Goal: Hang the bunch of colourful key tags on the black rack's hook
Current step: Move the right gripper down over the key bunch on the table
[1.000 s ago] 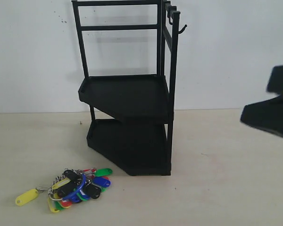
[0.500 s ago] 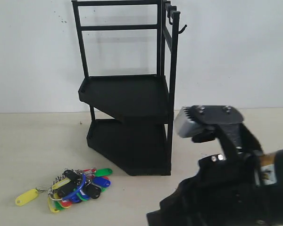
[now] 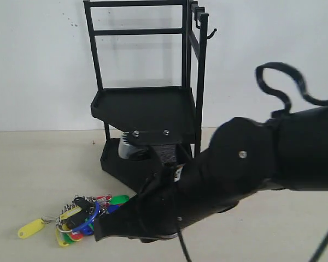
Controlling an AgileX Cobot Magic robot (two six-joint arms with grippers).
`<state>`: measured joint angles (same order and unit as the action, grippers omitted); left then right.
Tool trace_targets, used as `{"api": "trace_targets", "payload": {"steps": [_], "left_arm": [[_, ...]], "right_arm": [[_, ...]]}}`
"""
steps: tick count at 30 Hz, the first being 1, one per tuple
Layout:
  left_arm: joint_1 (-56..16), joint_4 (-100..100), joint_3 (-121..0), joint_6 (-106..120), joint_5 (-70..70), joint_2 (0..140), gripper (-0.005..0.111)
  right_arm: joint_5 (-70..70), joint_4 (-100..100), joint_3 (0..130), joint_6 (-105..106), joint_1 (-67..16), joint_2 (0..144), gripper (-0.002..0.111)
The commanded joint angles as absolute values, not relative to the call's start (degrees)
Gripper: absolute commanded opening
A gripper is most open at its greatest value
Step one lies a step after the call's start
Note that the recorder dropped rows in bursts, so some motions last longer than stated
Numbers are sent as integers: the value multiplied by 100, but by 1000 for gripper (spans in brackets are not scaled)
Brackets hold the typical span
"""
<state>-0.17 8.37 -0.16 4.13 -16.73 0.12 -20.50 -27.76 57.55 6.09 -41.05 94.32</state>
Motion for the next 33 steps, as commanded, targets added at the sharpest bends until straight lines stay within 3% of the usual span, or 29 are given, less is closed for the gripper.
{"api": "trace_targets", "payload": {"steps": [1, 6, 15, 33], "left_arm": [[-4, 809, 0, 433, -1634, 0, 4], [-4, 809, 0, 433, -1634, 0, 4], [-4, 809, 0, 433, -1634, 0, 4], [-4, 809, 0, 433, -1634, 0, 4]], "right_arm": [[-2213, -3672, 6270, 1366, -4114, 10048, 0], [-2137, -5025, 6652, 2299, -4114, 10654, 3], [-1401, -6191, 7097, 2500, -4114, 11363, 33], [-1114, -6598, 8077, 2391, -4114, 12465, 32]]}}
